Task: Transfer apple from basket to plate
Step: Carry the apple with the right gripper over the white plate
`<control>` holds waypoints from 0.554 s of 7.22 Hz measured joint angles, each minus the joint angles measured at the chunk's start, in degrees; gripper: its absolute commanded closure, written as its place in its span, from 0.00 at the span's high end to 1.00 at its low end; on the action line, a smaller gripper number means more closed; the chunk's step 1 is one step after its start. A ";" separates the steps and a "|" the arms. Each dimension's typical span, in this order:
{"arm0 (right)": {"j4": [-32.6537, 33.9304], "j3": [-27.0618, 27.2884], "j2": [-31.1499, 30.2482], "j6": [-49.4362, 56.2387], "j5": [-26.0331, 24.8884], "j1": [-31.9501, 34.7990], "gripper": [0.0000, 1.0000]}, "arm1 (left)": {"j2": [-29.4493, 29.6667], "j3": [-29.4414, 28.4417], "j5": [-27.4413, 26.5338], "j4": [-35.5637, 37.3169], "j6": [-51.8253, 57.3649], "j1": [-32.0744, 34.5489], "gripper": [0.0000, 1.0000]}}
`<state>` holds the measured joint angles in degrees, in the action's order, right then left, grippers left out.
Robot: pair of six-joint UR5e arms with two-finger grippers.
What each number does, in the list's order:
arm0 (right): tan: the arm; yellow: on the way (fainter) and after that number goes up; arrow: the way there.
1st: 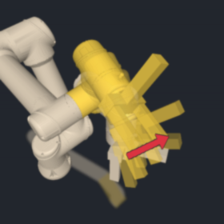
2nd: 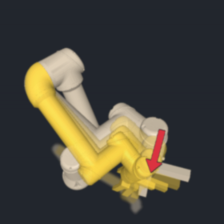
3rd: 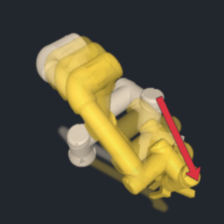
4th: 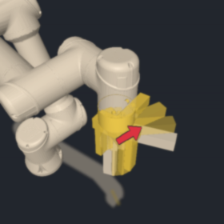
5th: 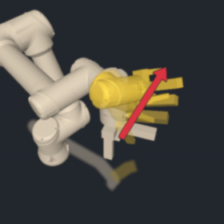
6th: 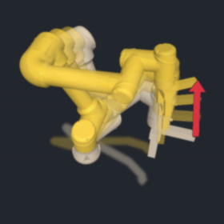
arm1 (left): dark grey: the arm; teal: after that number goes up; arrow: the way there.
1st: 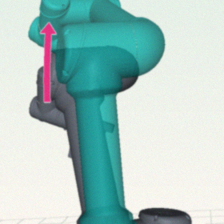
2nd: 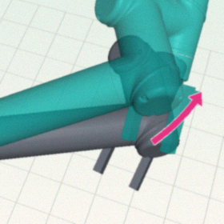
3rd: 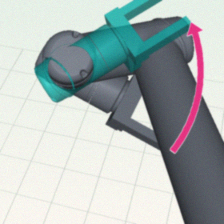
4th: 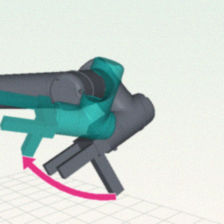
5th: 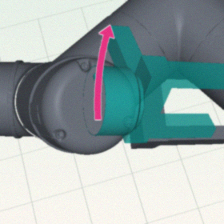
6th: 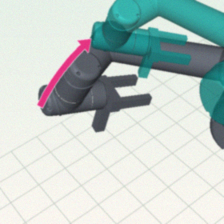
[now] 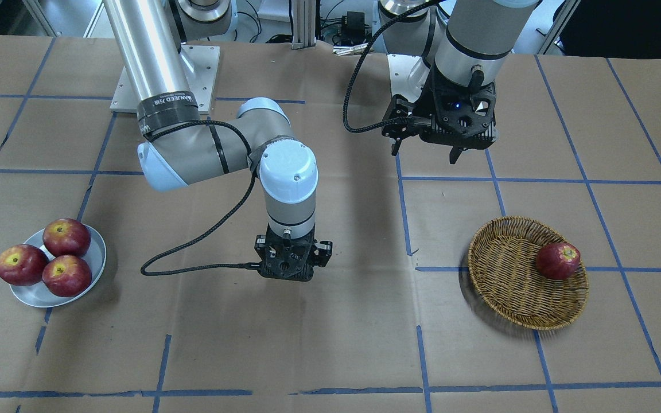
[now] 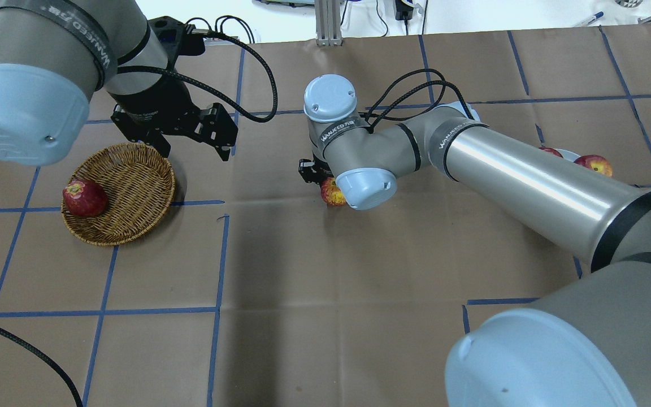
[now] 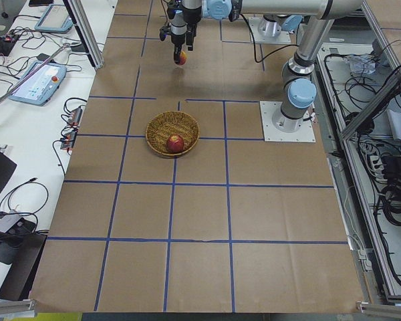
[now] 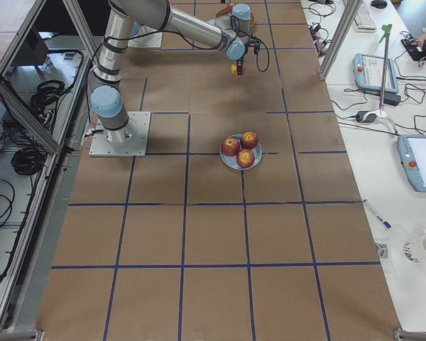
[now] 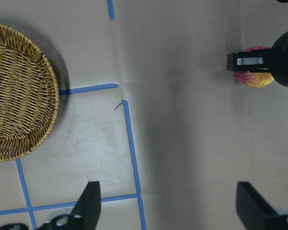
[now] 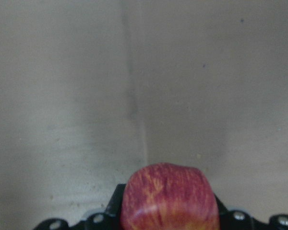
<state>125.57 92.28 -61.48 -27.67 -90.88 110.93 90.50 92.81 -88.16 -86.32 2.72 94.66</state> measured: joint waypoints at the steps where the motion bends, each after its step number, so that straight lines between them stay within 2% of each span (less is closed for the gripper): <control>1: -5.49 -0.55 -4.52 2.41 0.01 -2.01 0.52 | -0.04 0.00 0.00 -0.02 0.00 0.00 0.99; 3: -15.76 0.09 -13.87 15.44 0.00 -12.04 0.52 | -0.06 0.00 -0.02 -0.03 -0.01 0.00 0.99; 4: -17.72 1.90 -17.59 24.59 0.05 -18.71 0.52 | -0.06 0.00 -0.04 -0.01 -0.03 -0.03 0.99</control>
<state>107.84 94.18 -79.07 -3.08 -90.83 92.22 90.44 92.81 -88.19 -86.33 2.69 94.63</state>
